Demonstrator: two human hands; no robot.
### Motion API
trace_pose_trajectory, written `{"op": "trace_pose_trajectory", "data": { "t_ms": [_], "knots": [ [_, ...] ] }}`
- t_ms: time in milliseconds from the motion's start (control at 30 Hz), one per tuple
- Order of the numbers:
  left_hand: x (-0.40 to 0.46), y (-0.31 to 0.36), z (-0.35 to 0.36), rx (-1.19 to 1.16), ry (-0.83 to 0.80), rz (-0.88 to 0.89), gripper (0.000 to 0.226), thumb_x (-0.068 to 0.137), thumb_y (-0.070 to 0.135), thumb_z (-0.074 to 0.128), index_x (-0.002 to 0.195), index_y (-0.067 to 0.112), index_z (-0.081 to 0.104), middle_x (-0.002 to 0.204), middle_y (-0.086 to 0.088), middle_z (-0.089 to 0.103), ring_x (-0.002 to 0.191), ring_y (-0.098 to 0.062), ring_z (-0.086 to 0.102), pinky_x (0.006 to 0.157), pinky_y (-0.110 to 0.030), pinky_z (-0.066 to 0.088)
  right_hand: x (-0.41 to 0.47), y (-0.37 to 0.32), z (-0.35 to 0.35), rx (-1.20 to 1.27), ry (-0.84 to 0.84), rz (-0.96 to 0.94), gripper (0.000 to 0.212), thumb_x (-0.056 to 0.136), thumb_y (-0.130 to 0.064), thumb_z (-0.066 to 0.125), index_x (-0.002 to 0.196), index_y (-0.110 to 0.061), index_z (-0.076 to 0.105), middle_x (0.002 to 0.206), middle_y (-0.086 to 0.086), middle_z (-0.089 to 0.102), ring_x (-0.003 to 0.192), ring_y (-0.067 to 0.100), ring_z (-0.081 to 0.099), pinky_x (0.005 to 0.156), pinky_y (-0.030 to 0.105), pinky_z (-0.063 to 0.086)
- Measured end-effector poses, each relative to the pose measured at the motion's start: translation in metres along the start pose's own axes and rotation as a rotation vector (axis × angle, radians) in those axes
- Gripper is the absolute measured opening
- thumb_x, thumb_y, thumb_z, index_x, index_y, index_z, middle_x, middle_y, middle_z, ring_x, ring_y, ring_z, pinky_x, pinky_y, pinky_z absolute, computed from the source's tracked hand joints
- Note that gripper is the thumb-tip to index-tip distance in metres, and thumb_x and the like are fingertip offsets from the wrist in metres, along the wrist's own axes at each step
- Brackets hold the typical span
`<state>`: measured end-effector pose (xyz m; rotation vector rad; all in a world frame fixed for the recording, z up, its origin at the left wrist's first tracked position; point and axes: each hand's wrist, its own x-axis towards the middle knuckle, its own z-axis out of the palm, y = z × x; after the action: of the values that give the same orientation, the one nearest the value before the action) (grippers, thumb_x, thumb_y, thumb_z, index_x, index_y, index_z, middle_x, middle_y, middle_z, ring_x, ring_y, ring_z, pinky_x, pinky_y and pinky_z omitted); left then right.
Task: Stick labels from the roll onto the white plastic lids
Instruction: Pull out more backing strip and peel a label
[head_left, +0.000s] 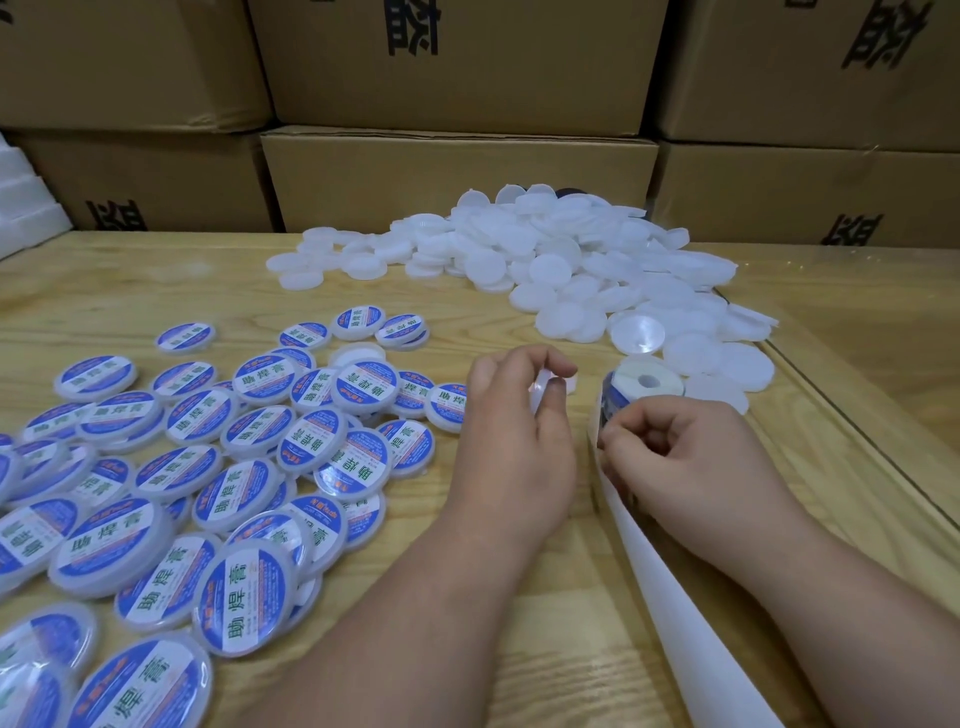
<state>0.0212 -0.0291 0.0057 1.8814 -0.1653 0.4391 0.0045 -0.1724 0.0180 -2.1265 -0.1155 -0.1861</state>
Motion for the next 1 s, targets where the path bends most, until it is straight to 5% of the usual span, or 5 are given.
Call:
{"op": "trace_pose_trajectory", "data": {
  "t_ms": [233, 433, 667, 867, 1000],
  "knots": [
    [-0.002, 0.0, 0.005, -0.064, -0.209, -0.111, 0.027, 0.083, 0.041, 0.07, 0.091, 0.039, 0.045, 0.083, 0.011, 0.065, 0.052, -0.002, 0.054, 0.055, -0.023, 0.045, 0.004, 0.006, 0.001, 0.052, 0.072, 0.025, 0.029, 0.084, -0.01, 0.055, 0.071, -0.03, 0.072, 0.051, 0.0, 0.065, 0.047, 0.021, 0.06, 0.048, 0.029, 0.047],
    [-0.004, 0.003, 0.004, 0.026, -0.267, -0.061, 0.024, 0.076, 0.029, 0.052, 0.094, 0.044, 0.05, 0.071, 0.017, 0.064, 0.05, -0.005, 0.053, 0.05, -0.023, 0.046, 0.008, 0.01, -0.002, 0.119, 0.165, 0.089, 0.026, 0.075, -0.016, 0.05, 0.072, -0.03, 0.071, 0.067, -0.007, 0.074, 0.05, 0.017, 0.066, 0.045, 0.016, 0.045],
    [-0.01, 0.007, 0.0, -0.085, -0.445, 0.036, 0.016, 0.079, 0.018, 0.055, 0.078, 0.032, 0.063, 0.068, 0.026, 0.066, 0.058, 0.002, 0.059, 0.054, -0.01, 0.042, 0.012, 0.013, -0.005, 0.181, 0.259, 0.15, 0.02, 0.077, -0.021, 0.054, 0.078, -0.021, 0.074, 0.067, -0.006, 0.074, 0.051, 0.015, 0.068, 0.056, 0.032, 0.055],
    [-0.011, 0.005, 0.002, -0.056, -0.503, 0.097, 0.016, 0.076, 0.02, 0.055, 0.082, 0.028, 0.067, 0.083, 0.006, 0.071, 0.07, -0.017, 0.063, 0.066, -0.033, 0.054, 0.014, 0.016, -0.005, 0.158, 0.228, 0.15, 0.018, 0.09, -0.019, 0.062, 0.08, -0.021, 0.077, 0.074, 0.0, 0.075, 0.075, 0.021, 0.071, 0.072, 0.038, 0.057],
    [-0.01, 0.006, 0.002, -0.084, -0.515, 0.1, 0.015, 0.078, 0.02, 0.054, 0.082, 0.027, 0.066, 0.083, 0.008, 0.072, 0.077, -0.014, 0.066, 0.073, -0.036, 0.056, 0.012, 0.012, -0.006, 0.169, 0.164, 0.103, 0.031, 0.092, -0.029, 0.062, 0.065, -0.016, 0.07, 0.055, 0.003, 0.061, 0.052, 0.013, 0.054, 0.052, 0.028, 0.044]
  ]
}}
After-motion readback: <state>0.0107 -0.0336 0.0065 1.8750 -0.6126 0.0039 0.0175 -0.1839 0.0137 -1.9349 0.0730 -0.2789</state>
